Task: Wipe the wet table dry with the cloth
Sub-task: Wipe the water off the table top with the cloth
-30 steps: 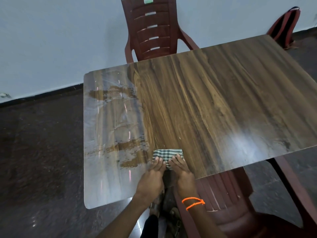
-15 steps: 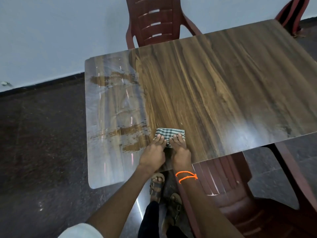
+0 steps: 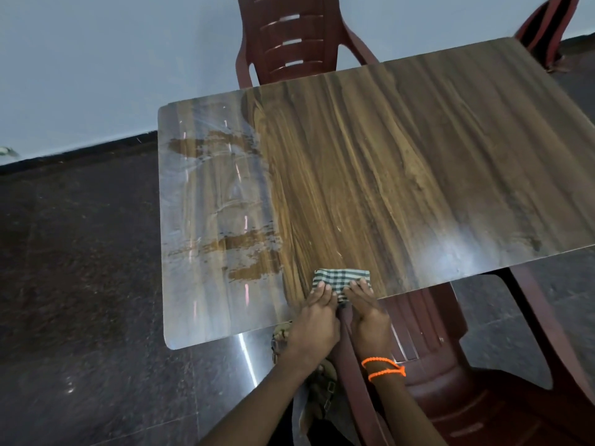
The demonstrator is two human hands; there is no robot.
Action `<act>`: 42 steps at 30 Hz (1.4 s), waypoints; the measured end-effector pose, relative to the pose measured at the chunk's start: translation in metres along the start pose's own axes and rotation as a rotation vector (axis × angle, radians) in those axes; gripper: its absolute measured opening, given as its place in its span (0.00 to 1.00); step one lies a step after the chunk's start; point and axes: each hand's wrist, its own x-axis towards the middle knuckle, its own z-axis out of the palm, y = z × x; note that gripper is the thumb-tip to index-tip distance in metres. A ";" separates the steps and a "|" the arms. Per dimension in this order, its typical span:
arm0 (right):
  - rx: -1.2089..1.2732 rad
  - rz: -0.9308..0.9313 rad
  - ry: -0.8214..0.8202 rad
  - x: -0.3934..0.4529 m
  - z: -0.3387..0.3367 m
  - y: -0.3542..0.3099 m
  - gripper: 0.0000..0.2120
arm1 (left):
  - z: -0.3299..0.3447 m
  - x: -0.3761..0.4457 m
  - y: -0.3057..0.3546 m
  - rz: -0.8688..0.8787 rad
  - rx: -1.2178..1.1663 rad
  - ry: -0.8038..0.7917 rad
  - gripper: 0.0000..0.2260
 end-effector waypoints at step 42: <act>-0.058 -0.091 -0.250 -0.020 0.072 -0.038 0.24 | -0.038 -0.064 -0.072 -0.113 0.076 -0.029 0.22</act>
